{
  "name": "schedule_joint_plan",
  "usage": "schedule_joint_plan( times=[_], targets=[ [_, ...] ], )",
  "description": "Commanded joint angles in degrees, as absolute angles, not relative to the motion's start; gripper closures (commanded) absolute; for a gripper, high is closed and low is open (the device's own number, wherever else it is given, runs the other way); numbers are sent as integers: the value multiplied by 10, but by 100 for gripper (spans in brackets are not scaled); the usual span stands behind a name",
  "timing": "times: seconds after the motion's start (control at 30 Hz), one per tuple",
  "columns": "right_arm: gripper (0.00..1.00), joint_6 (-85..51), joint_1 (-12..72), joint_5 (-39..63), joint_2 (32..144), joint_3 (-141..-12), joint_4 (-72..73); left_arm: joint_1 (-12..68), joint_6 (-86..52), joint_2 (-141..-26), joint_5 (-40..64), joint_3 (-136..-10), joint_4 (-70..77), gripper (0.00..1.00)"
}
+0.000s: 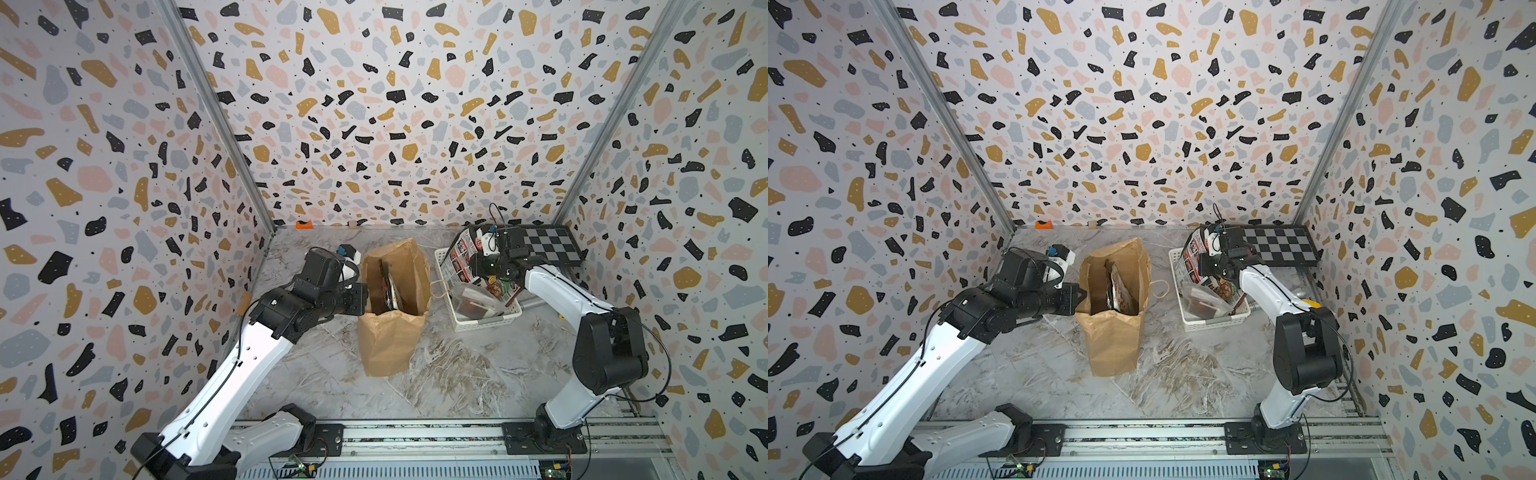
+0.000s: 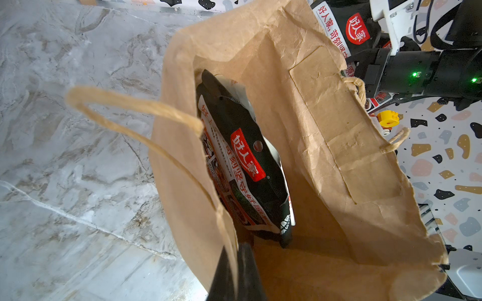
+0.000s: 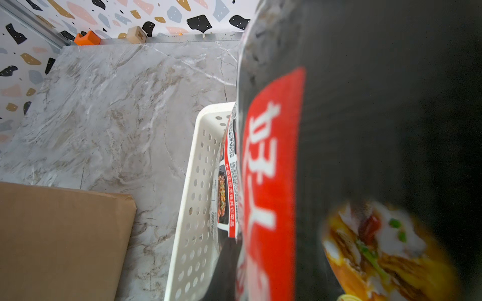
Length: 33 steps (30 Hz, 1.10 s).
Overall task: Place the condiment packets inside the bag
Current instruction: Pick up the condiment packet from the storage box, then place the condiment packet in the paper bag.
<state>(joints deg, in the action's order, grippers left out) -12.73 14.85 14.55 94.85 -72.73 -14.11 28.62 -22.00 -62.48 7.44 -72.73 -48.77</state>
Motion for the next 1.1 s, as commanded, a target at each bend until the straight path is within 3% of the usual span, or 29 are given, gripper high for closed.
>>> schedule_joint_plan(
  times=[0.0, 0.2, 0.43, 0.73, 1.07],
  targets=[
    [100, -108, 153, 131, 867, -748, -126, 287, -212, -625, 72, -720, -472, 100],
    [100, -119, 171, 190, 790, -833, -209, 287, -213, -624, 69, -719, -470, 100],
    [100, -143, 261, 234, 750, -965, -294, 287, -217, -617, 68, -716, -464, 100],
    [100, -313, 333, 324, 735, -945, -140, 287, -220, -613, 72, -713, -457, 100],
    [100, -346, 391, 370, 799, -919, -87, 287, -219, -614, 78, -712, -454, 100]
  ],
)
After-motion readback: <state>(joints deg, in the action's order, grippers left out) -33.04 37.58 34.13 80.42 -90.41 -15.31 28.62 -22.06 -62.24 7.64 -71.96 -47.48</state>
